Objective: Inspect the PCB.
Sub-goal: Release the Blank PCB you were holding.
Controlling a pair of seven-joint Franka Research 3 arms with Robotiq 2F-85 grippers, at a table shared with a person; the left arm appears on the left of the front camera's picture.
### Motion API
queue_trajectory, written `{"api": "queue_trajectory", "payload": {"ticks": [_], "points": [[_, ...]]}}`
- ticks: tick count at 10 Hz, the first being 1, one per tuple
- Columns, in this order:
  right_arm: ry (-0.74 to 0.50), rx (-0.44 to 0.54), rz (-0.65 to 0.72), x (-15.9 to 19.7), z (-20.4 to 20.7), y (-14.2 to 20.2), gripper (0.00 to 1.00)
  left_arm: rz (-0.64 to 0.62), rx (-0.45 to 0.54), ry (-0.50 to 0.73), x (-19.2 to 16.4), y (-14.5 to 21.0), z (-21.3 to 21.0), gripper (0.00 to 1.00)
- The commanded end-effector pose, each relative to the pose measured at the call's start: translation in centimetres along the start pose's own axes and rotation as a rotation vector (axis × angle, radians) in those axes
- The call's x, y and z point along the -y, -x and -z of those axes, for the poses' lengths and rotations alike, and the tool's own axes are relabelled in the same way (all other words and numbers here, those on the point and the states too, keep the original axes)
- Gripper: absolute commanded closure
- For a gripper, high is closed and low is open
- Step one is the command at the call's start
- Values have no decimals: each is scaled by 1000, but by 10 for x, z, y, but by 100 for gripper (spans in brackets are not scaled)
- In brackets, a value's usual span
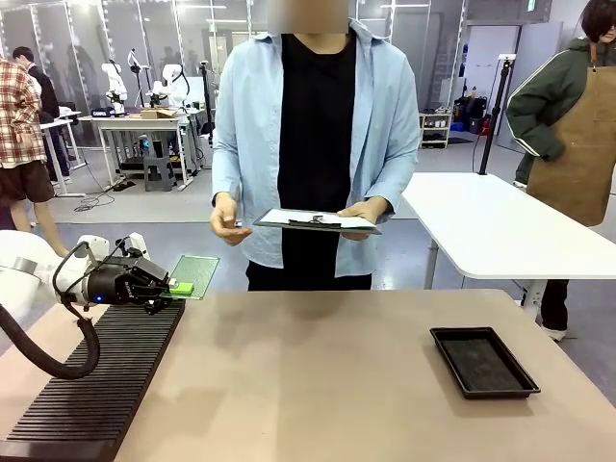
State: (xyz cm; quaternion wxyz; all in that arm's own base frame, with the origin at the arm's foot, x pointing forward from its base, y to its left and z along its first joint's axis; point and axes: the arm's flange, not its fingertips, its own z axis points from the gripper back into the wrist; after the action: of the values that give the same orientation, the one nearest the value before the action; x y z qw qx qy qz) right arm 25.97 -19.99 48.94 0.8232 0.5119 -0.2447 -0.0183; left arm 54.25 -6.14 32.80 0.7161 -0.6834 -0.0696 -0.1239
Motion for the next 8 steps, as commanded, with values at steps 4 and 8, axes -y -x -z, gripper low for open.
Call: {"api": "queue_trajectory", "payload": {"ticks": [4, 8], "points": [[-12, 6, -20, 0, 0, -1, 0, -1, 2, -4, 0, 1, 0, 97], [-12, 6, -20, 0, 0, -1, 0, -1, 2, -4, 0, 1, 0, 97]]}}
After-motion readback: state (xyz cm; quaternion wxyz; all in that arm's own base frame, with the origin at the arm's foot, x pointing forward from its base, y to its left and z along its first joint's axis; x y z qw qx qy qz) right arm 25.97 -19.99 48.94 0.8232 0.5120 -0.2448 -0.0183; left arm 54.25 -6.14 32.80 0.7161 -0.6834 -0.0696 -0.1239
